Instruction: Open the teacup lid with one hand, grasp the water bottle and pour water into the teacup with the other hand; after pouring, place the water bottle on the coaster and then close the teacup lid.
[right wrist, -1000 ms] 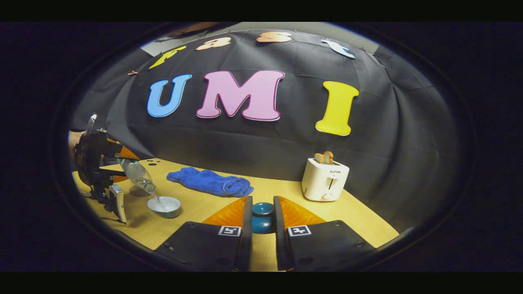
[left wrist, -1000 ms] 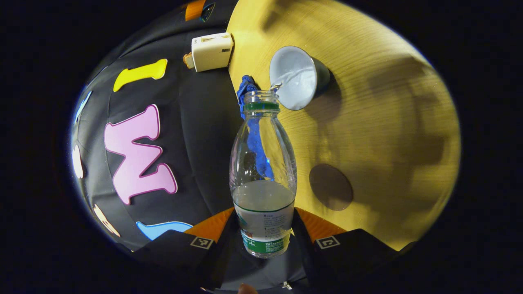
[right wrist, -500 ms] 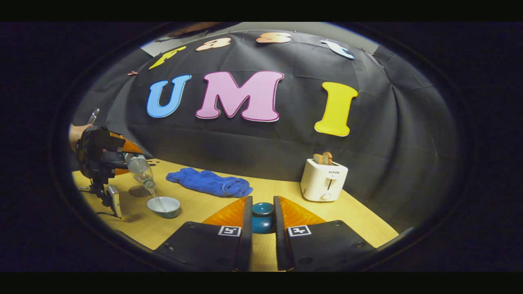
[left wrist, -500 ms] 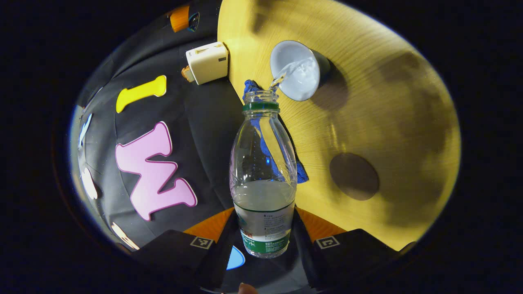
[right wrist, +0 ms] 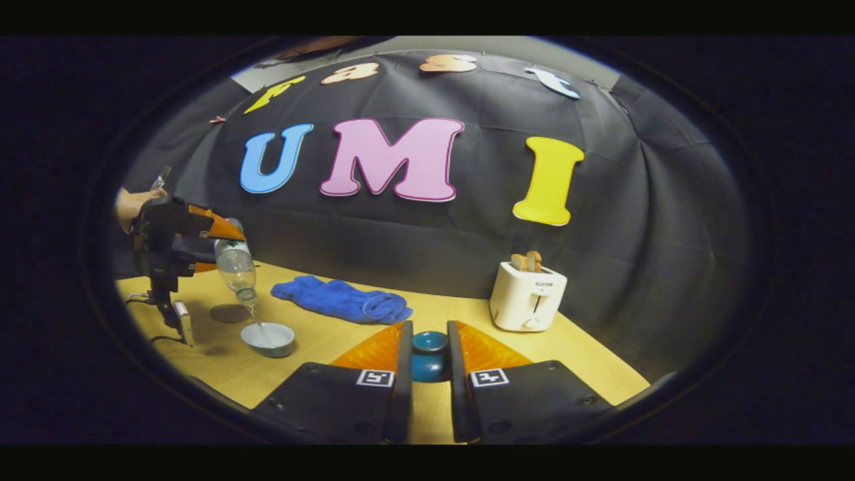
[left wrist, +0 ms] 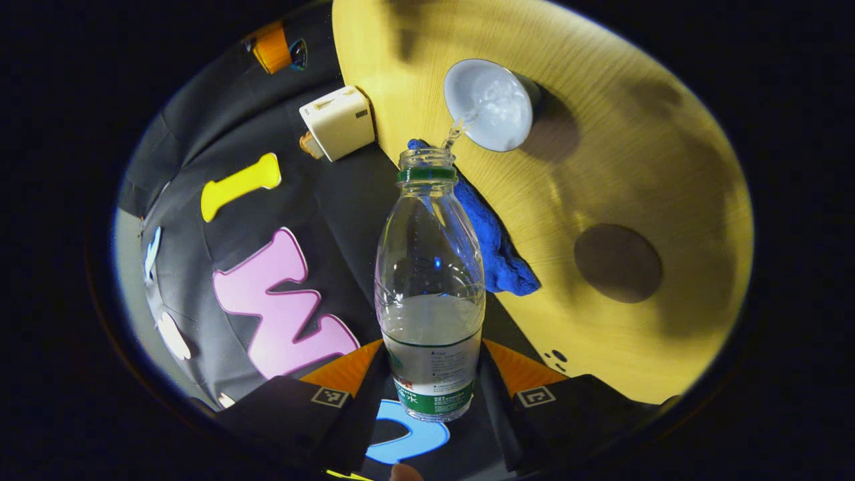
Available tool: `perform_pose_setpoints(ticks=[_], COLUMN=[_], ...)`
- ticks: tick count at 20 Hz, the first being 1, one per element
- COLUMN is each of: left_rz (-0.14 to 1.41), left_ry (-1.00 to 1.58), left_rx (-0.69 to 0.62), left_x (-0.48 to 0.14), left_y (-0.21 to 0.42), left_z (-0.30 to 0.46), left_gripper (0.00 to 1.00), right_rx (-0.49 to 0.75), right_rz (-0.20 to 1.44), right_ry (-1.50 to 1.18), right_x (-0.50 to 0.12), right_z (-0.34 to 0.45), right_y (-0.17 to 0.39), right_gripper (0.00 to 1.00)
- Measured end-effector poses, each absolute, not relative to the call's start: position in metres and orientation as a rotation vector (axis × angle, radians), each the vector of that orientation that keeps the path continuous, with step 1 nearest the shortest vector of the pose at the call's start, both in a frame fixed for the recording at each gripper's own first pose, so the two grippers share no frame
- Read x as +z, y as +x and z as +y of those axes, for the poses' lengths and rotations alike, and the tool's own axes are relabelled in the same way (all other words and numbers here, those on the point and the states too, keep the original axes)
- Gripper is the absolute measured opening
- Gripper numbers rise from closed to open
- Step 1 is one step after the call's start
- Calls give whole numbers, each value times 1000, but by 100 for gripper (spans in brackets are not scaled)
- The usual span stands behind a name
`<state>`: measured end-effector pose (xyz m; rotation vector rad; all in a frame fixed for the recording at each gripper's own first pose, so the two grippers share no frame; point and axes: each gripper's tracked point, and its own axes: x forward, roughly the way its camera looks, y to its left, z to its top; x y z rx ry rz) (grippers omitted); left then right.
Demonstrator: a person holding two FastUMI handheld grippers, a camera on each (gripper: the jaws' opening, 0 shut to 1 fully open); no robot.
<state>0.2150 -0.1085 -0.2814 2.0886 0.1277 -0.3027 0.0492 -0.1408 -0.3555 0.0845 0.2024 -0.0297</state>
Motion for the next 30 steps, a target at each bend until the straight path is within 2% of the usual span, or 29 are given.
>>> perform_pose_setpoints(ticks=[1,5,6,8,9,11,12,13,14,15,19,23,28,29,30], left_rz=[112,92,90,71,60,27,14,3,-2,2,35,150,293,298,295], left_ry=[2104,2136,2147,2175,2187,2203,2210,2214,2214,2209,2141,1846,1231,1097,984], left_rx=[-298,-284,-285,-284,-285,-292,-295,-302,-304,-307,-302,-314,-350,-337,-327], left_x=[-278,-273,-274,-270,-266,-261,-259,-258,-258,-258,-268,-291,-331,-331,-330], left_y=[216,220,220,222,222,224,224,225,225,225,226,219,188,184,184], left_z=[-110,-112,-112,-114,-116,-122,-124,-126,-127,-126,-122,-110,-110,-110,-114], left_gripper=[76,76,76,76,76,76,76,76,76,76,76,76,76,75,76], right_rx=[-31,-36,-36,-36,-37,-39,-39,-40,-40,-41,-38,-37,-31,-28,-26], right_rz=[201,194,194,194,193,191,190,188,188,187,190,193,192,191,193], right_ry=[86,87,86,86,86,86,88,87,85,84,82,85,73,70,68], right_x=[-355,-353,-353,-353,-353,-352,-352,-351,-350,-350,-351,-352,-348,-348,-348], right_z=[-142,-143,-143,-143,-143,-142,-142,-142,-142,-142,-140,-137,-131,-129,-128], right_y=[49,48,48,48,48,48,48,49,49,49,51,53,58,59,60], right_gripper=[22,22,27,22,27,27,22,22,27,22,22,22,22,27,22])
